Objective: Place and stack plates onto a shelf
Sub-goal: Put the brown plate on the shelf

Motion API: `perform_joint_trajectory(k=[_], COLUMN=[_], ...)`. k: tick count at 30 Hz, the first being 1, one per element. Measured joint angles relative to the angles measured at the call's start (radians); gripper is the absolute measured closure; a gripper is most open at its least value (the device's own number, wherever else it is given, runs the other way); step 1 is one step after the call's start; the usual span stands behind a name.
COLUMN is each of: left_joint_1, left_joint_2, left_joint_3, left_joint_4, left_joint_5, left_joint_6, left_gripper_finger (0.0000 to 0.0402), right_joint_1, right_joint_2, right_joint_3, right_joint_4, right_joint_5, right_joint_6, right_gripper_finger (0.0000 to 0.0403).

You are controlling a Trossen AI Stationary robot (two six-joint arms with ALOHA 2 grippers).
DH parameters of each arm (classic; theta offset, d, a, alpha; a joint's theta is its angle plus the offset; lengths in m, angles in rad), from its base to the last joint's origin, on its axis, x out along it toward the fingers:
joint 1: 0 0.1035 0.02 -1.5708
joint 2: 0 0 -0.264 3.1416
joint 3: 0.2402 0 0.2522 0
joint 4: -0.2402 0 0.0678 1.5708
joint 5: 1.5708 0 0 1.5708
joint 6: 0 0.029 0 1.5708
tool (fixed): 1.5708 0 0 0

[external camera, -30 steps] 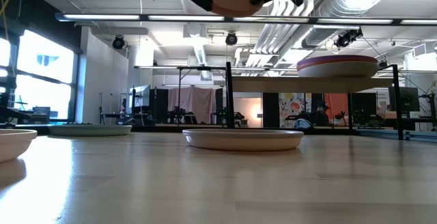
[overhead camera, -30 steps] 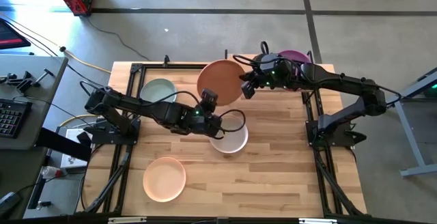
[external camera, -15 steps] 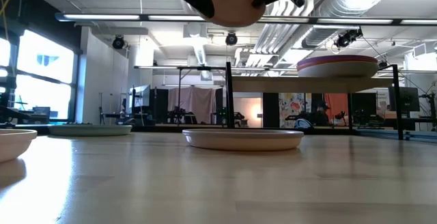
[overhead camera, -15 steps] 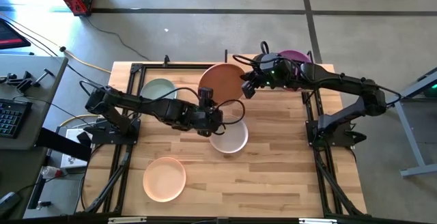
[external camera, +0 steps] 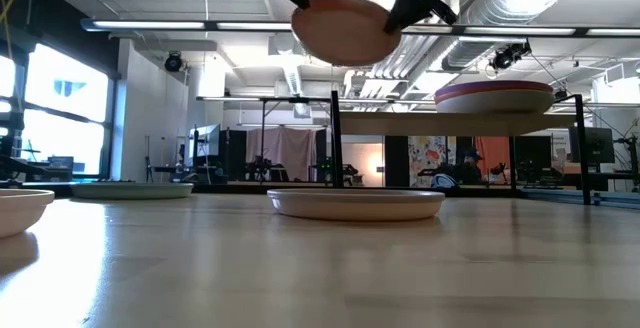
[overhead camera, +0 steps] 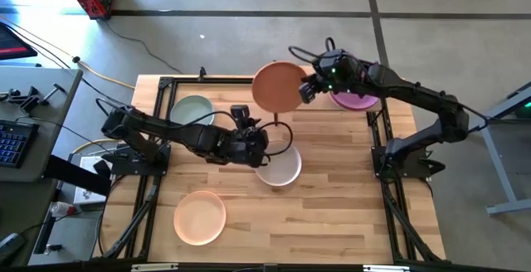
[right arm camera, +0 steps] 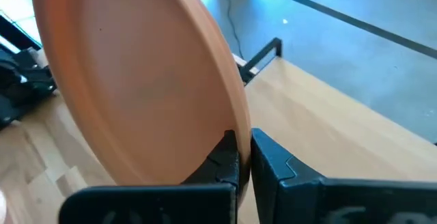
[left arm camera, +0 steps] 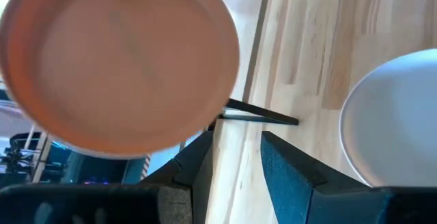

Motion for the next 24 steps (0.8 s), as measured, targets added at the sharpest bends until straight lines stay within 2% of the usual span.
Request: perform_joint_trajectory(k=[7, 14, 19, 24], left_joint_1=[-0.026, -0.053, -0.070, -0.074], left_joint_2=[-0.012, -0.013, -0.013, -0.013], left_joint_3=[0.000, 0.000, 0.000, 0.000], left_joint_4=[0.002, 0.002, 0.002, 0.001], left_joint_5=[-0.008, -0.006, -0.005, 0.008], left_joint_6=[-0.082, -0.138, -0.176, -0.184], left_gripper_finger=[0.0291, 0.0291, 0.0291, 0.0291], right_joint_1=[-0.166, -0.297, -0.333, -0.335], right_joint_2=[0.000, 0.010, 0.060, 0.099], right_joint_3=[0.000, 0.000, 0.000, 0.000], right_joint_4=[-0.016, -0.107, -0.167, -0.178], right_joint_5=[-0.126, -0.222, -0.293, -0.296], right_joint_6=[-0.012, 0.001, 0.011, 0.022], right_gripper_finger=[0.0403, 0.0403, 0.0403, 0.0403])
